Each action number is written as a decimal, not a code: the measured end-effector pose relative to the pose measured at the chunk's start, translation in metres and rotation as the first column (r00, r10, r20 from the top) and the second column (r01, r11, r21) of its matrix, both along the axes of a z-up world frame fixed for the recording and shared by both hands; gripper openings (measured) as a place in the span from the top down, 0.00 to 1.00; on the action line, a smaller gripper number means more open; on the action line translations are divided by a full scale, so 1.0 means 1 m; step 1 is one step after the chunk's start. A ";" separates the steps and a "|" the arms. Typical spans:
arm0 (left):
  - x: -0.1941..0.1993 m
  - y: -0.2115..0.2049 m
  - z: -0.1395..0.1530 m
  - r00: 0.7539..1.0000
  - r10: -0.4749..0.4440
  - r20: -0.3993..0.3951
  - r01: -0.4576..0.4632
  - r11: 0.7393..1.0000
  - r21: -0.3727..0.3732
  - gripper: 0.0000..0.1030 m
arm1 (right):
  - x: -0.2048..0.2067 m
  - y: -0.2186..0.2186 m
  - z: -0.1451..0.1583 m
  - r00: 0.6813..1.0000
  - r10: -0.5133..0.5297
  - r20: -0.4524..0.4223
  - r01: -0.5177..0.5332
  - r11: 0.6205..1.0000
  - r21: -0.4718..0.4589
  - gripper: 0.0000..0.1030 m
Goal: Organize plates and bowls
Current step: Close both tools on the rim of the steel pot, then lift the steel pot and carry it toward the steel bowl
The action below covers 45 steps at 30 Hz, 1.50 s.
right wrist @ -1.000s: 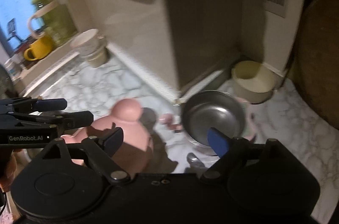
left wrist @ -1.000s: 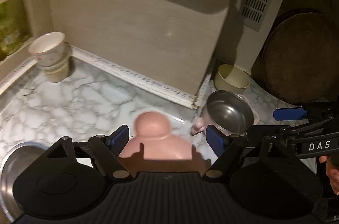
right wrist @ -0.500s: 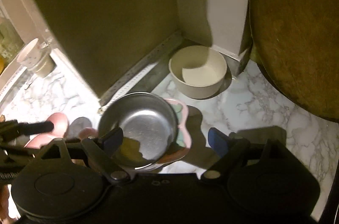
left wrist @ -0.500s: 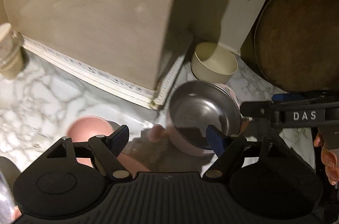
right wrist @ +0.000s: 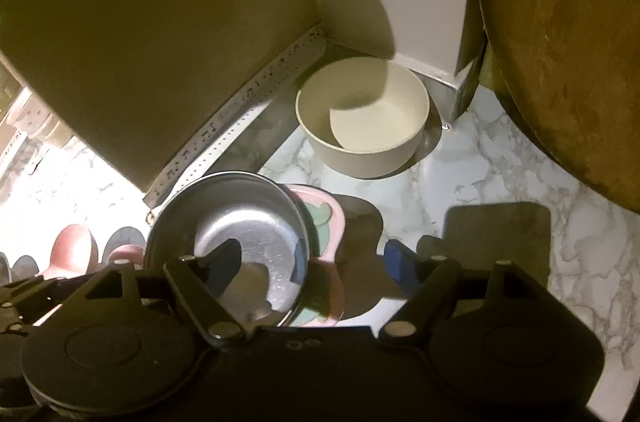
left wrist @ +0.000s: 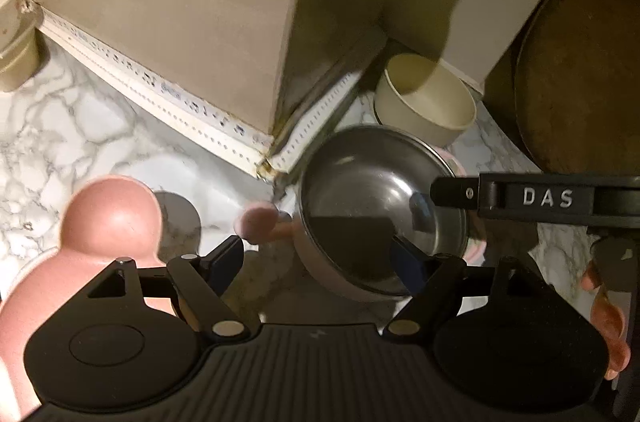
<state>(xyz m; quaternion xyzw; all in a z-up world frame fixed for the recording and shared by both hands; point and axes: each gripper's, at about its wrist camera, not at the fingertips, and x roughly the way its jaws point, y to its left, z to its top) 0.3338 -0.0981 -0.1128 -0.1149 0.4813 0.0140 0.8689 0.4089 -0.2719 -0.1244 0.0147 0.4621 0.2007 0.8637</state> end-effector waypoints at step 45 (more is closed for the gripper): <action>0.016 0.010 -0.021 0.999 0.015 -0.040 -0.014 1.000 0.028 0.57 | -0.023 0.003 -0.010 0.999 0.044 0.001 -0.044 0.997 -0.059 0.76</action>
